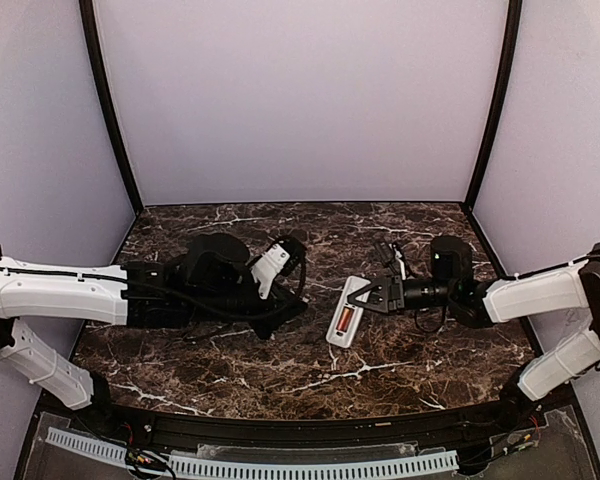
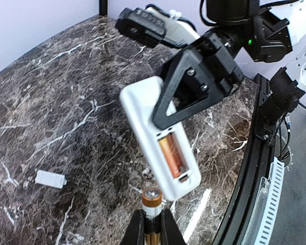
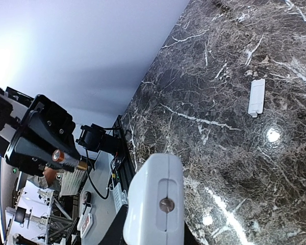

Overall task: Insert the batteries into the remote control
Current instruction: Place the battery in the battery compartment, then load the battery into the battery compartment, then press the battery in the battery compartment.

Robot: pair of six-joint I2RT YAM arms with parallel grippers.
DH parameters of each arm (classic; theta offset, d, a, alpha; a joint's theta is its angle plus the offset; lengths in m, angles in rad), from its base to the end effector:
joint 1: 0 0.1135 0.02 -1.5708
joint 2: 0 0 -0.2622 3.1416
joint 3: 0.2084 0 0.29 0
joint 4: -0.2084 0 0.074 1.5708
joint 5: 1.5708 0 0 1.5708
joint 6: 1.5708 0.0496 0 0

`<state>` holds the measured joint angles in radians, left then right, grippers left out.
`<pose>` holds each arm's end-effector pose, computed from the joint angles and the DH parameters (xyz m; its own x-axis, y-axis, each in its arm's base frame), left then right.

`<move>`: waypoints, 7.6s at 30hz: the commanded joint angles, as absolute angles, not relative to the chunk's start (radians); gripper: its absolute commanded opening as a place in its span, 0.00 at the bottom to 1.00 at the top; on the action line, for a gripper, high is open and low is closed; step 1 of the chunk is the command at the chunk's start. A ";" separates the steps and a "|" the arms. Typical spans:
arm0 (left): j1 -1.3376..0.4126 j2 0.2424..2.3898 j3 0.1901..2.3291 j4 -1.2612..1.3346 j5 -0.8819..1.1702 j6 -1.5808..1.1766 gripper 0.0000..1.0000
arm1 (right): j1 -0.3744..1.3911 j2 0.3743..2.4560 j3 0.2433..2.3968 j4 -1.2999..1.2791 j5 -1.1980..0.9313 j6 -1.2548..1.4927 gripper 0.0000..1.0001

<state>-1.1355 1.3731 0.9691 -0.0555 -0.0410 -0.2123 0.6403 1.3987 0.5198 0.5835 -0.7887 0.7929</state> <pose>0.1552 -0.3289 0.2594 -0.3704 0.2973 -0.8800 0.8311 0.5292 -0.1711 0.2248 0.2114 0.1599 -0.8515 -0.0083 -0.5243 -0.5111 0.2360 0.8265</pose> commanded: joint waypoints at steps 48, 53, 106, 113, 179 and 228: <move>-1.226 1.559 0.940 0.298 -0.255 -0.207 0.24 | 0.743 1.469 0.527 0.940 -0.775 1.049 0.00; -1.226 1.530 0.931 0.298 -0.257 -0.195 0.30 | 0.741 1.470 0.526 0.934 -0.777 1.041 0.00; -1.259 1.450 0.964 0.030 -0.114 0.624 0.25 | 0.825 1.568 0.747 0.520 -0.853 0.757 0.00; -1.259 1.462 0.968 0.023 -0.114 0.635 0.25 | 0.831 1.575 0.759 0.501 -0.861 0.743 0.00; -1.102 1.234 0.836 0.080 -0.134 0.160 0.49 | 0.808 1.650 0.479 1.204 -0.549 1.012 0.00; -1.064 1.585 0.988 0.020 0.072 -0.264 0.44 | 0.867 1.287 0.437 0.849 -0.483 0.823 0.00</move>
<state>-1.0889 1.5776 0.9688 0.1387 0.1860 -0.2890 0.8696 1.3540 0.4191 0.8215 -0.4736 0.8379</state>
